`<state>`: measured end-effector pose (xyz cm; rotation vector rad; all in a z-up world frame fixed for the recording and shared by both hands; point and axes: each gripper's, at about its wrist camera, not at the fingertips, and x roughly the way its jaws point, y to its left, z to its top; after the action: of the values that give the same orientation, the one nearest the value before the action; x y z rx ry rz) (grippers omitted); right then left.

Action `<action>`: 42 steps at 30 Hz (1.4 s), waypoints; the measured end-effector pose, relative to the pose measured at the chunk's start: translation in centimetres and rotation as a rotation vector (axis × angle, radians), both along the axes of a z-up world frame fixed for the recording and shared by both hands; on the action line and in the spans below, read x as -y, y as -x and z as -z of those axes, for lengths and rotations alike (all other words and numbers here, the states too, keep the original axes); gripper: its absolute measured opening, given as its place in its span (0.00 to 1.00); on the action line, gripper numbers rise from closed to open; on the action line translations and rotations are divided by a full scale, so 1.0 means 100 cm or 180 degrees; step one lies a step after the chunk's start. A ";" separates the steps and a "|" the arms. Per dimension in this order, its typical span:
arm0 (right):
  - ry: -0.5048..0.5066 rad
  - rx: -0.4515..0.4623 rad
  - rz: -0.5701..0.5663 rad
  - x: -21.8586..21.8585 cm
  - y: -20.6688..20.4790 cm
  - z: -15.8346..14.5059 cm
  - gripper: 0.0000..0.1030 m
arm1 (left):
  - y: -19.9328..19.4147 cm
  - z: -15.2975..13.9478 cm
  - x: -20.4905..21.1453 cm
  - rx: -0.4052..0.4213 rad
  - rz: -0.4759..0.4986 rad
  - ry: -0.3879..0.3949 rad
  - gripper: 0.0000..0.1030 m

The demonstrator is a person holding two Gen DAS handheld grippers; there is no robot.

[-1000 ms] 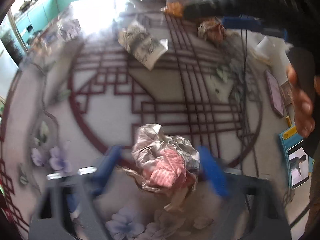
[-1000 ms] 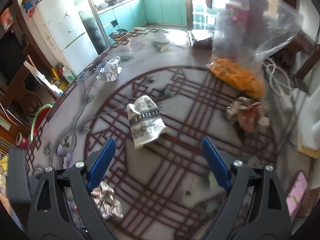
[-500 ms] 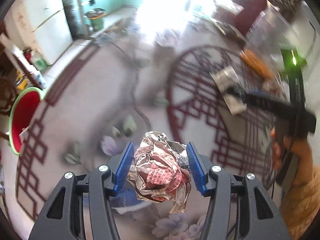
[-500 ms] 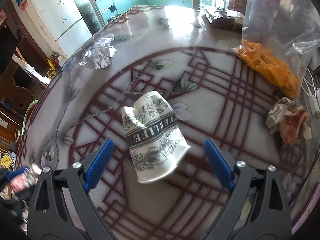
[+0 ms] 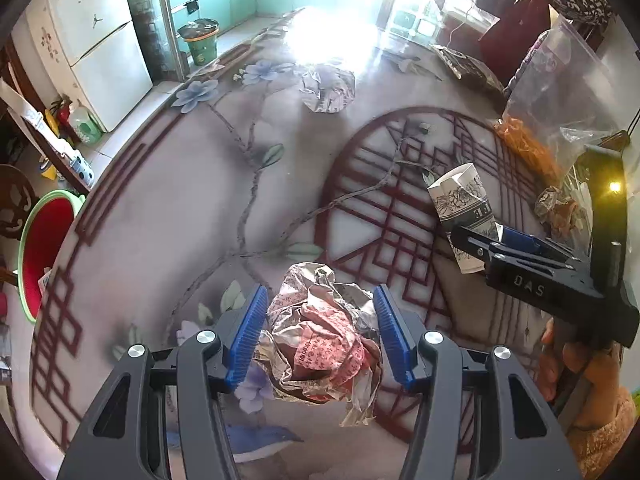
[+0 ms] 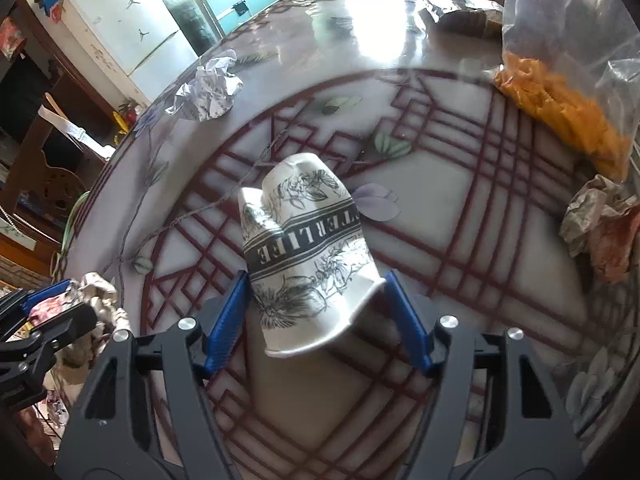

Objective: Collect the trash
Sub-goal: 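Carry the foil wad over the bucket with the left tool while the right tool carries the paper cup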

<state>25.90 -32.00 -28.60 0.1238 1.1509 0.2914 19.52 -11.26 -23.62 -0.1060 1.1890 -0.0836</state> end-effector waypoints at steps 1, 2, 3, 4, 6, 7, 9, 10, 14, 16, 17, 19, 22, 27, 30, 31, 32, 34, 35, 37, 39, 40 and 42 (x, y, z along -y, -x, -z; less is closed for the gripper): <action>-0.0012 0.0005 -0.0008 0.001 0.000 0.000 0.63 | -0.001 0.001 0.001 -0.0007 -0.0009 0.0009 0.51; -0.0031 0.0008 -0.0011 0.002 0.001 0.000 0.63 | -0.002 0.002 0.002 -0.0009 -0.0013 0.0008 0.51; -0.0060 0.0013 -0.0010 0.003 0.001 0.000 0.62 | -0.002 0.002 0.002 -0.0009 -0.0012 0.0004 0.51; -0.0102 0.0017 -0.0007 0.004 0.002 -0.001 0.62 | -0.003 0.003 0.003 -0.0012 -0.0008 -0.0006 0.51; -0.0138 0.0019 0.0002 0.006 0.004 -0.002 0.62 | -0.003 0.004 0.004 -0.0022 -0.0005 -0.0017 0.51; -0.0166 0.0021 0.0012 0.007 0.005 -0.002 0.62 | -0.002 0.004 0.004 -0.0026 -0.0006 -0.0014 0.51; -0.0203 0.0022 0.0026 0.008 0.008 -0.003 0.62 | -0.001 0.004 0.003 -0.0027 -0.0006 -0.0023 0.51; -0.0214 0.0021 0.0032 0.007 0.009 -0.004 0.62 | -0.001 0.003 0.002 -0.0025 -0.0005 -0.0028 0.51; -0.0228 0.0005 0.0054 0.007 0.013 -0.004 0.62 | -0.001 0.003 0.000 -0.0028 -0.0037 -0.0027 0.51; -0.0223 -0.0006 0.0064 0.007 0.014 -0.004 0.62 | -0.001 0.003 0.000 -0.0024 -0.0032 -0.0025 0.51; -0.0219 -0.0008 0.0071 0.007 0.014 -0.004 0.62 | -0.001 0.003 0.000 -0.0019 -0.0027 -0.0025 0.51; -0.0209 -0.0009 0.0084 0.008 0.014 -0.004 0.62 | -0.002 0.004 0.001 -0.0020 -0.0020 -0.0019 0.51; -0.0201 -0.0005 0.0097 0.010 0.015 -0.005 0.62 | -0.002 0.005 0.002 -0.0026 -0.0011 -0.0009 0.51; -0.0210 0.0008 0.0108 0.009 0.019 -0.009 0.62 | -0.002 0.005 0.002 -0.0031 -0.0012 -0.0010 0.51; -0.0210 0.0011 0.0108 0.008 0.021 -0.011 0.62 | -0.002 0.005 0.002 -0.0033 -0.0009 -0.0011 0.51; -0.0210 0.0009 0.0108 0.008 0.020 -0.011 0.62 | -0.003 0.005 0.002 -0.0034 -0.0010 -0.0012 0.51; -0.0193 0.0020 0.0125 0.008 0.021 -0.011 0.62 | -0.002 0.006 0.002 -0.0035 -0.0009 -0.0016 0.51; -0.0186 0.0018 0.0124 0.007 0.021 -0.012 0.62 | -0.002 0.006 0.000 -0.0032 -0.0020 0.0000 0.51; -0.0178 0.0016 0.0121 0.006 0.022 -0.013 0.62 | -0.001 0.006 -0.001 -0.0029 -0.0026 0.0008 0.51; -0.0162 0.0011 0.0123 0.004 0.025 -0.015 0.62 | -0.001 0.005 -0.003 -0.0017 -0.0029 0.0017 0.51; -0.0143 0.0010 0.0127 0.002 0.030 -0.018 0.62 | 0.002 0.003 -0.005 0.0008 -0.0033 0.0036 0.51; -0.0131 0.0012 0.0129 0.001 0.032 -0.020 0.62 | 0.003 0.001 -0.006 0.0023 -0.0032 0.0046 0.51; -0.0109 0.0017 0.0130 -0.003 0.037 -0.024 0.62 | 0.005 -0.002 -0.009 0.0047 -0.0028 0.0055 0.51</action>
<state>22.15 -31.70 -26.16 0.1764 1.1369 0.2754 19.01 -10.39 -23.40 -0.1256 1.1732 -0.0866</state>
